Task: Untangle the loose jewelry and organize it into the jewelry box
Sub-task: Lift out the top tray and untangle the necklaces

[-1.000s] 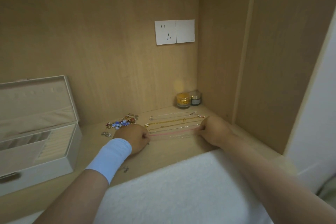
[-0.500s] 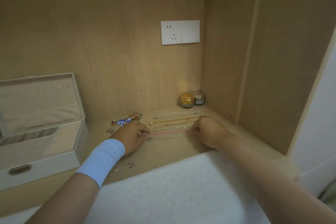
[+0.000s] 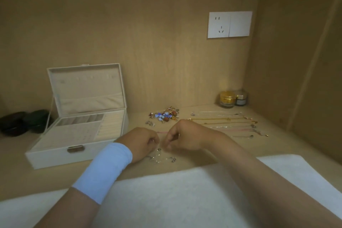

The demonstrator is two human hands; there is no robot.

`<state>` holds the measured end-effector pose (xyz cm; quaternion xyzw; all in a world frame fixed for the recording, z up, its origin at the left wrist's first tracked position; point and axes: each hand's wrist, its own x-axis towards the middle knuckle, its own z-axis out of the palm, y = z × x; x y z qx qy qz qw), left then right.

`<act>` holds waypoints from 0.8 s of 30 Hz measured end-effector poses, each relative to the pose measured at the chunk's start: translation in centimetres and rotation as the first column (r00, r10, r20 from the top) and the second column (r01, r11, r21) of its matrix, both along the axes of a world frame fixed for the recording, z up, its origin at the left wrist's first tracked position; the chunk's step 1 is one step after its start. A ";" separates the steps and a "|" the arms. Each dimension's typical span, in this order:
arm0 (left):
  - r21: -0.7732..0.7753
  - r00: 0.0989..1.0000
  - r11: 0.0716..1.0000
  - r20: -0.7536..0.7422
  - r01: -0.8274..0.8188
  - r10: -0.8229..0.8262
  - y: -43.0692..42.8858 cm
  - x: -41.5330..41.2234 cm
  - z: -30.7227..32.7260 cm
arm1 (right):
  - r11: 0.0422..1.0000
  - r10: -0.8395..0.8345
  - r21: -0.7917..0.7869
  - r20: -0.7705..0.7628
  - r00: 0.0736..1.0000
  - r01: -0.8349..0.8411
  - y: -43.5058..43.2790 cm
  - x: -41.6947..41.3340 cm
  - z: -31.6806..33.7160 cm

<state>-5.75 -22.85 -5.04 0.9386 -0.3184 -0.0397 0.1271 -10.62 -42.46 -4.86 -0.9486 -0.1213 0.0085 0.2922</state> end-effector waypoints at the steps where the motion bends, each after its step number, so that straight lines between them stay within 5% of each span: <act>1: -0.001 1.000 1.000 0.003 -0.006 0.006 0.1 -0.1 0.0 | 1.000 0.008 0.009 -0.007 1.000 -0.008 0.3 0.4 -0.1; 7: -0.058 0.997 0.996 0.015 -0.075 0.076 0.7 0.0 -0.8 | 0.998 0.062 0.007 -0.028 0.998 -0.062 1.9 2.2 -1.5; 14: -0.174 0.996 0.981 -0.035 -0.091 0.086 0.5 0.3 -1.4 | 0.953 0.081 -0.295 0.057 0.995 -0.061 2.5 2.4 -1.4; 24: -0.343 0.987 0.933 -0.148 -0.111 0.064 -0.5 0.0 -1.9 | 0.997 -0.042 0.069 0.080 0.996 0.037 1.3 2.3 -1.3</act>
